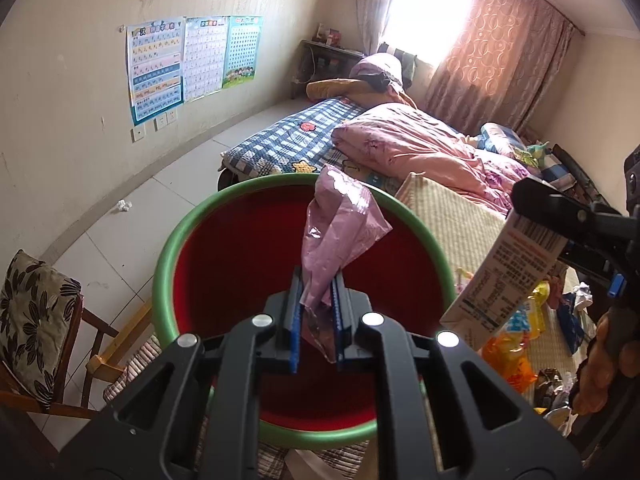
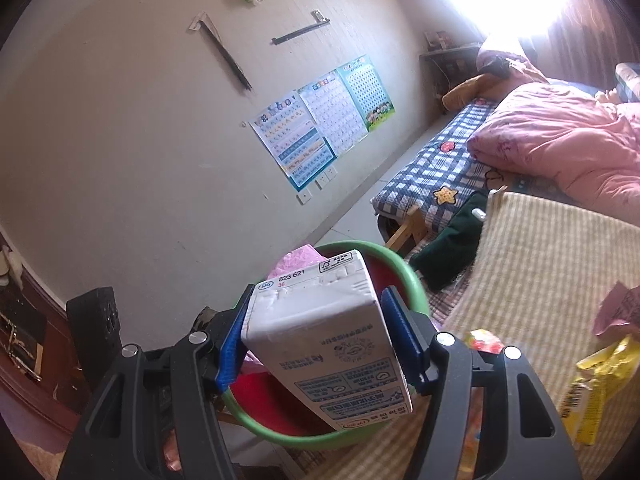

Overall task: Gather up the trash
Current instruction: 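Carry both items over the red tub and open both tools to drop them, then grasp the orange chip bag with the left tool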

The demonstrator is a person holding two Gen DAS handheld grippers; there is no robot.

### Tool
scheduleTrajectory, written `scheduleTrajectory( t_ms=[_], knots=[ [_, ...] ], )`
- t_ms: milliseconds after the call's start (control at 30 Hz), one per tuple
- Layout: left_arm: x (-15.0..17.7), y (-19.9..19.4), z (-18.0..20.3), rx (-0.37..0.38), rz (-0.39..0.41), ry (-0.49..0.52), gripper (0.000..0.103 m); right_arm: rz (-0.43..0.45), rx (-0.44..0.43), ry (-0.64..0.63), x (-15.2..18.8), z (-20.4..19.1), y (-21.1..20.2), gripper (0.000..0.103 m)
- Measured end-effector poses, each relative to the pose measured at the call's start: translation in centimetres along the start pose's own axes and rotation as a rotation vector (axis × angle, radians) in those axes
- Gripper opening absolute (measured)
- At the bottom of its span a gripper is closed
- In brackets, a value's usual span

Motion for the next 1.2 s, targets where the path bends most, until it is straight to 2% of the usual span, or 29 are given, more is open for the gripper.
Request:
scheduleTrajectory(
  t_ms=[100, 167, 200, 233, 433, 600, 733, 900, 1100, 1200],
  knots=[
    [0.1, 0.1, -1.0, -0.014, -0.005, -0.02, 0.013, -0.007, -0.014, 0.005, 0.0, -0.4, 1.0, 0.062],
    [0.0, 0.3, -1.7, -0.021, -0.007, -0.036, 0.017, -0.011, -0.025, 0.005, 0.0, -0.6, 1.4, 0.068],
    [0.1, 0.4, -2.1, -0.025, -0.007, -0.045, 0.026, -0.012, -0.029, 0.0, 0.0, -0.8, 1.6, 0.073],
    [0.1, 0.3, -2.3, -0.032, -0.003, -0.052, 0.039, -0.012, -0.03, -0.003, 0.0, -1.1, 1.6, 0.073],
    [0.5, -0.4, -2.5, -0.046, 0.011, -0.077, 0.051, -0.013, -0.041, -0.032, 0.1, -2.2, 1.1, 0.074],
    [0.8, -1.1, -1.6, -0.053, 0.024, -0.074, 0.055, 0.025, 0.008, -0.049, 0.5, -1.8, -1.1, 0.083],
    [1.4, -1.8, 0.2, -0.051, 0.038, -0.065, 0.058, 0.092, 0.119, -0.058, 1.1, -0.5, -4.0, 0.094],
    [3.0, -2.3, 3.7, -0.032, 0.035, -0.053, 0.059, 0.183, 0.233, -0.088, 2.8, 1.9, -8.3, 0.096],
    [5.8, -3.3, 9.0, 0.016, 0.029, -0.007, 0.062, 0.126, 0.222, -0.049, 6.1, 6.4, -12.4, 0.096],
    [7.3, -3.7, 11.3, 0.041, 0.021, 0.014, 0.062, 0.097, 0.257, -0.022, 7.4, 8.3, -14.0, 0.096]
  ],
)
Point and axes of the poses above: each gripper's, at about its wrist camera, not at the fingertips, and y roughly the way its jaws point, z to its right, x to its underside, the point moved 5 cm from there along y, roughly the way its jaws point, and after that the axes turned 3 degrees about -z, right-handed, at the moved point
